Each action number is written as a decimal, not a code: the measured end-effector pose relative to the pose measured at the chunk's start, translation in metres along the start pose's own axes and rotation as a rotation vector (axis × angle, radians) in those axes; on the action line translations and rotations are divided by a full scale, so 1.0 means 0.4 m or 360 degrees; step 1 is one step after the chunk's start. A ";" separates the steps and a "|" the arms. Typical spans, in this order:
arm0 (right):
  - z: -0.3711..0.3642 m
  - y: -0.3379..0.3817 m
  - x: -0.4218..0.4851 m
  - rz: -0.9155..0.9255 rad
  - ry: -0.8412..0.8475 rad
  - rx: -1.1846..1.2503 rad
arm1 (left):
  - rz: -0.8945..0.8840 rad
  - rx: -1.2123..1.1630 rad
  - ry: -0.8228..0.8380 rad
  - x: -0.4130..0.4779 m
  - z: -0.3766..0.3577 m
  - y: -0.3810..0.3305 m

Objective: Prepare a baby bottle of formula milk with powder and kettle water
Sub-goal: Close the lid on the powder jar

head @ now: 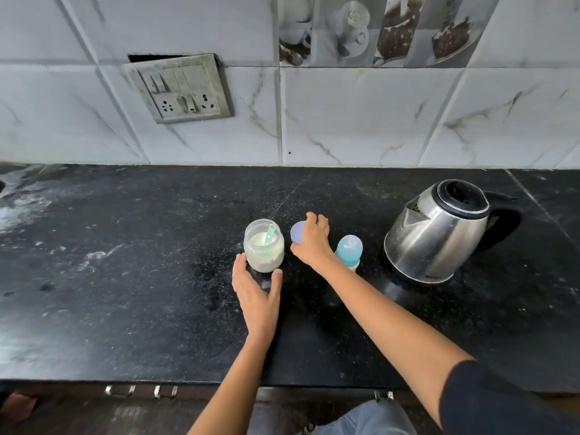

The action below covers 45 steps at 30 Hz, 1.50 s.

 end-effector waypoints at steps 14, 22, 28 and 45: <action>-0.054 -0.022 0.089 -0.0158 -0.0048 -0.0357 | -0.0066 -0.0164 0.0283 0.129 0.000 -0.033; 0.093 0.097 0.101 0.1014 0.0306 -0.0971 | -0.0023 -0.0199 0.0418 0.151 0.018 -0.063; 0.116 0.173 0.091 0.1140 0.0701 -0.0464 | 0.0054 -0.0208 0.0425 0.153 0.020 -0.046; 0.047 0.197 0.051 0.1209 0.0669 -0.0511 | 0.0255 -0.0180 0.0442 0.162 0.010 -0.014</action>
Point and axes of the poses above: each hand's wrist, its own x-axis towards the middle knuckle, its own z-axis out of the back of the hand, y = z × x, the point moved 1 cm from there along x, towards the middle knuckle, and after that the axes turned 12 degrees about -y, right-handed, at the moved point
